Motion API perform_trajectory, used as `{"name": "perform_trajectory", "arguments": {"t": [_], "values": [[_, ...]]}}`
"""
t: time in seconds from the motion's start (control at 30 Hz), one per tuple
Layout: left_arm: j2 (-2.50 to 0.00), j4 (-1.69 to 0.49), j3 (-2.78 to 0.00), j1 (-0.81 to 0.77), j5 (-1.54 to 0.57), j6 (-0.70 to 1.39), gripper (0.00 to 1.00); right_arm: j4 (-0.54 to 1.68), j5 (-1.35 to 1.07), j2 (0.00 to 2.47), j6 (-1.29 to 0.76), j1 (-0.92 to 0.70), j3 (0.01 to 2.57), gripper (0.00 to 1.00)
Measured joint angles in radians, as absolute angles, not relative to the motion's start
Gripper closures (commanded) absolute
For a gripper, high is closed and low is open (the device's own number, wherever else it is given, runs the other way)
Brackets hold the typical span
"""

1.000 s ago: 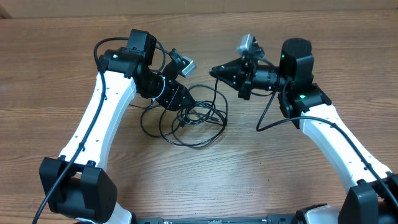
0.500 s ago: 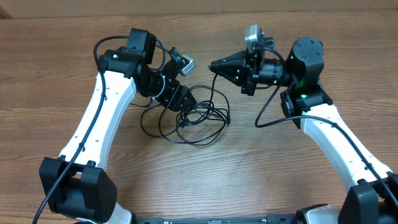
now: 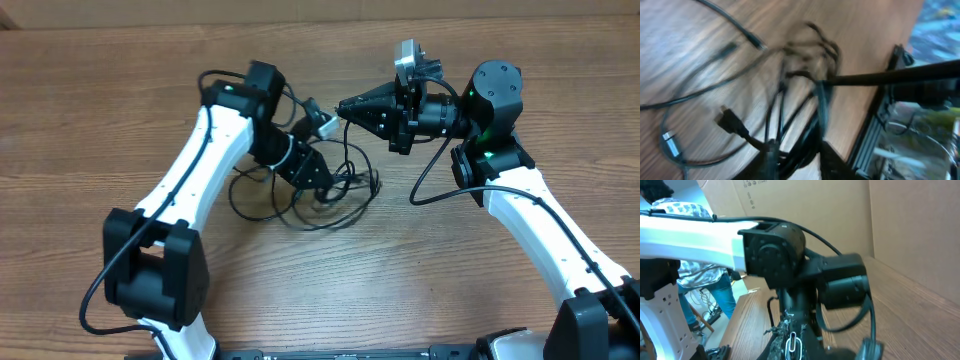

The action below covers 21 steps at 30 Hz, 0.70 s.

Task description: Untangle cables

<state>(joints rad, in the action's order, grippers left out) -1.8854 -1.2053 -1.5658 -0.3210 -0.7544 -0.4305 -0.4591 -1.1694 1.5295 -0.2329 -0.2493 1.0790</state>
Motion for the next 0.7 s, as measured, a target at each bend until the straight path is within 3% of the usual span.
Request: {"name": "perform_trajectory", "arguments": {"t": [0.07, 0.7], "values": [[-1.887, -1.205, -1.566, -0.342, -0.771, -0.44, 0.96, -0.459, -1.171, 1.53, -0.234, -0.249, 1.079, 0.96], [-1.887, -1.246, -1.566, -0.373, -0.802, -0.448, 0.96, -0.435, -1.169, 1.53, -0.236, -0.239, 1.079, 0.96]]}}
